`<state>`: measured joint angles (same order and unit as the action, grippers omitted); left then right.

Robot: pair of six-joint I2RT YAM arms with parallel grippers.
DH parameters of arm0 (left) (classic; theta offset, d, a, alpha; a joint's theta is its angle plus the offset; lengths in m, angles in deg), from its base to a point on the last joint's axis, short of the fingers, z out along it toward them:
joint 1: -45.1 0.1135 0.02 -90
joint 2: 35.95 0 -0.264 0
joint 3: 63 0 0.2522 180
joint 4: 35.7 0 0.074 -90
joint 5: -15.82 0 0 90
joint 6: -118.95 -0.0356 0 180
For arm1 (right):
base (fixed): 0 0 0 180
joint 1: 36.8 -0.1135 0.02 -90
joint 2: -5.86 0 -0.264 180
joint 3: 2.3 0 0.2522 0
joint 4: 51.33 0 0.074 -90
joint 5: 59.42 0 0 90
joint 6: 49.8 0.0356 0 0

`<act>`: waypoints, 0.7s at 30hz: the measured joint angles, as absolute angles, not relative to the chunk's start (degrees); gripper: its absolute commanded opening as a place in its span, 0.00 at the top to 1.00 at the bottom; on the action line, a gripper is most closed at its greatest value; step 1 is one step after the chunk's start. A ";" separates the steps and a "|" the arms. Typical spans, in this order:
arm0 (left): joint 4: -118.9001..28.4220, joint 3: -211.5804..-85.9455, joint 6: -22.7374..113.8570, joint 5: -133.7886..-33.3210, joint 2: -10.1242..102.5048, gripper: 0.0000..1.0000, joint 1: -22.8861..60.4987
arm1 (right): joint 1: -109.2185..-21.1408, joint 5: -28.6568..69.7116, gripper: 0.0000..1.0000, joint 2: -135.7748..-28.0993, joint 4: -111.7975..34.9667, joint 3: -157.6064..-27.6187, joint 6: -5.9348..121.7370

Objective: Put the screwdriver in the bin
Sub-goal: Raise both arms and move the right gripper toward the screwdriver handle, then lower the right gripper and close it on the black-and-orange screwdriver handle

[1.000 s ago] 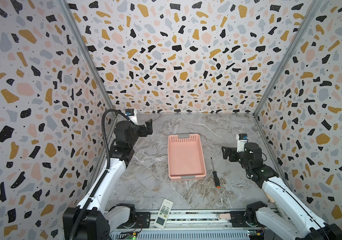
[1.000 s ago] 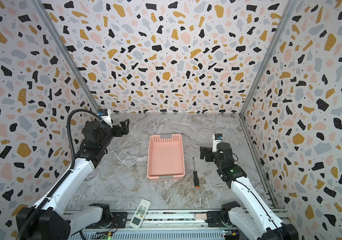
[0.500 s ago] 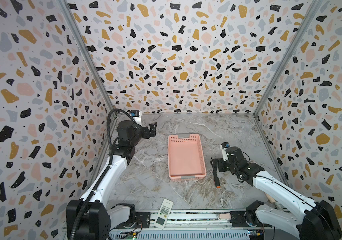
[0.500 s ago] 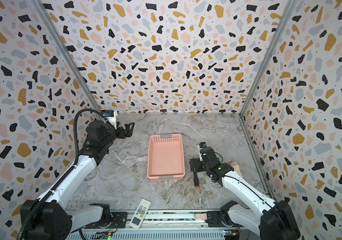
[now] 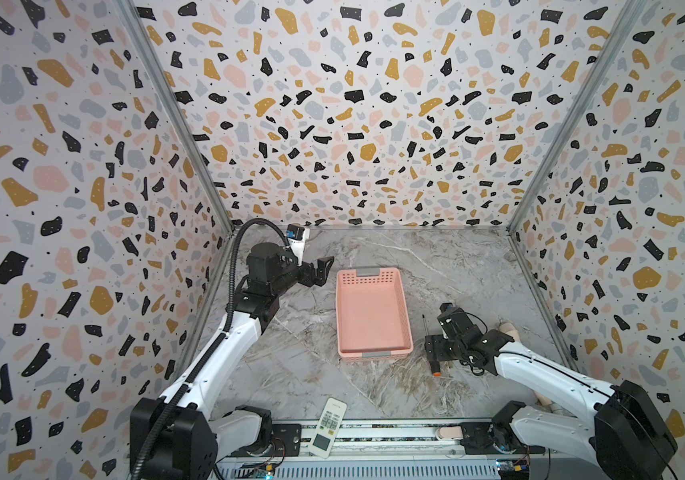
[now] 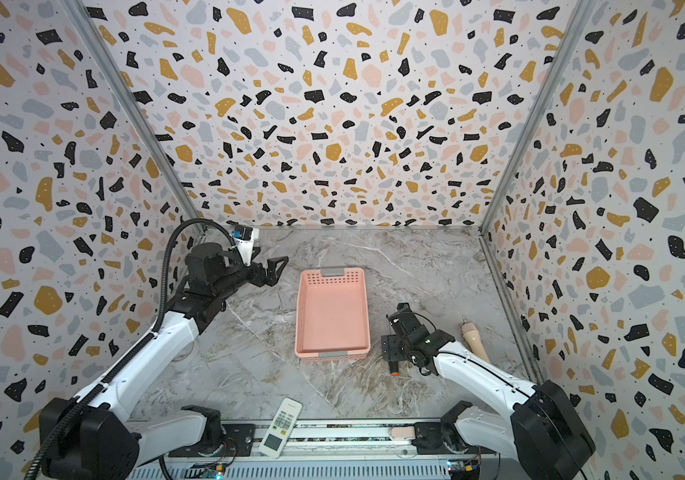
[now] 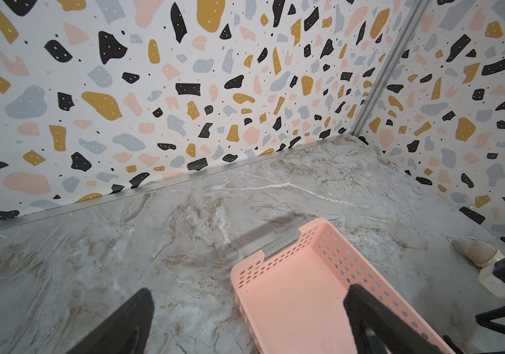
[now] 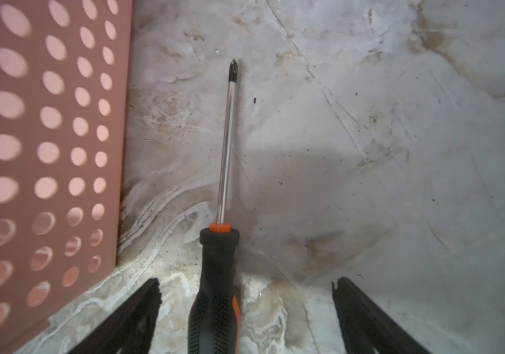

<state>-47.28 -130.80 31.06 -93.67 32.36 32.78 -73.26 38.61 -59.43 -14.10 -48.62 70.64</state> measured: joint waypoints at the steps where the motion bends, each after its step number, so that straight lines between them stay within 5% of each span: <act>1: -47.33 -130.80 31.02 -93.60 32.36 0.00 32.69 | -73.44 38.70 0.16 -59.63 -14.06 -48.57 70.79; 21: -48.79 -130.93 30.98 -91.05 32.89 0.00 32.69 | -78.47 39.07 0.42 -64.68 -14.17 -48.44 73.54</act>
